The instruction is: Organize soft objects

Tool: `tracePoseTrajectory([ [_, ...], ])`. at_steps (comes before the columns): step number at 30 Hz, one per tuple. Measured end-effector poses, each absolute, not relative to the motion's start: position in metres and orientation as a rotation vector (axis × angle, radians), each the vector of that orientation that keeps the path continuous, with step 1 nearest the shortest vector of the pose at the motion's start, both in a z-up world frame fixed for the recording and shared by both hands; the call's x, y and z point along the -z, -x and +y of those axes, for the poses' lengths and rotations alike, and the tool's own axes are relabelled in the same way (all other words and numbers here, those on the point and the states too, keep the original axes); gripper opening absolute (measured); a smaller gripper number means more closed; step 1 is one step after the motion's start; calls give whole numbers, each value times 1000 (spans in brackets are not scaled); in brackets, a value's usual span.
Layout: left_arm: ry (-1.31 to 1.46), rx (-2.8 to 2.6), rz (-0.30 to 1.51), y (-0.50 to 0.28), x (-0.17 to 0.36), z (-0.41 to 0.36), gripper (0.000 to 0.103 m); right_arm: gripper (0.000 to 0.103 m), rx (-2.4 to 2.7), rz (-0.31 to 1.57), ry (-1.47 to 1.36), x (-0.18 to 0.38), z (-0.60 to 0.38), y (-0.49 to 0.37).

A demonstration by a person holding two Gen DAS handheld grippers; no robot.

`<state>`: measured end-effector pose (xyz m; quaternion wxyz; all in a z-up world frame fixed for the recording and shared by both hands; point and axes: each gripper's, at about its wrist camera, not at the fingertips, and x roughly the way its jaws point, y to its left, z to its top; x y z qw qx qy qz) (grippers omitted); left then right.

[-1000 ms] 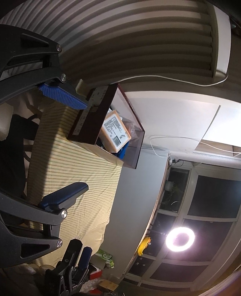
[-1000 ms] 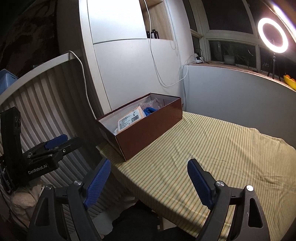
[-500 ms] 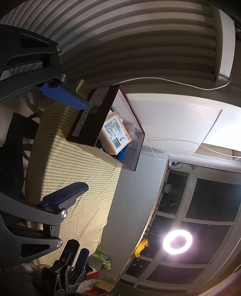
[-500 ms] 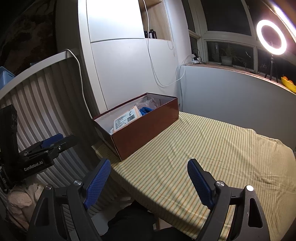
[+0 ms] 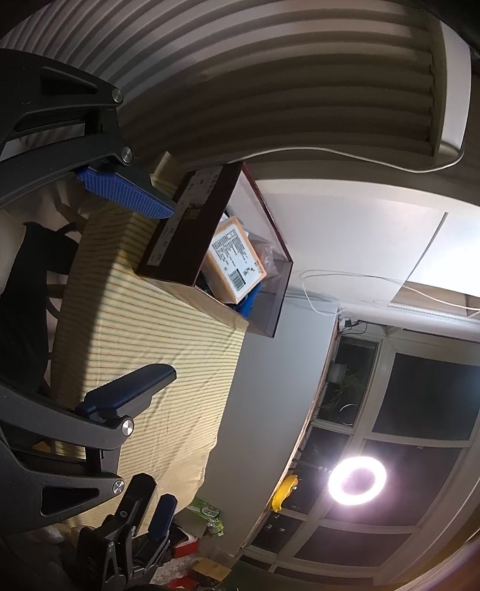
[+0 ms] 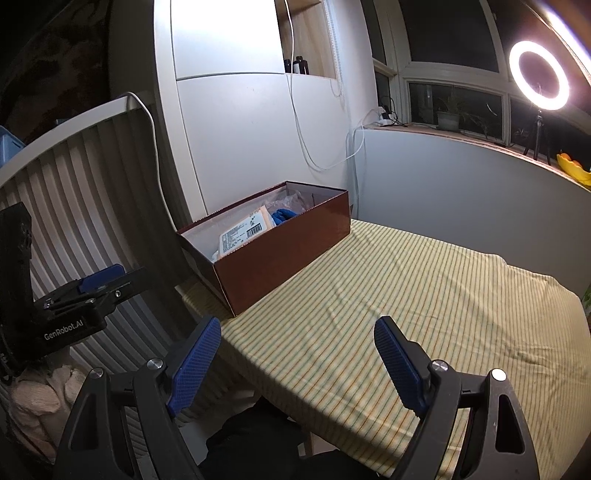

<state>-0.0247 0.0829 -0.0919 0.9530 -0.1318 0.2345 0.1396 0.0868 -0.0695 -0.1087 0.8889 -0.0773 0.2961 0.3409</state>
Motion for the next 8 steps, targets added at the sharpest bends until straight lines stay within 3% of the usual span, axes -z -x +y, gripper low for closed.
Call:
tracePoseTrajectory([
  [8, 272, -273, 464, 23, 94, 83, 81, 82, -687, 625, 138, 113, -75, -91],
])
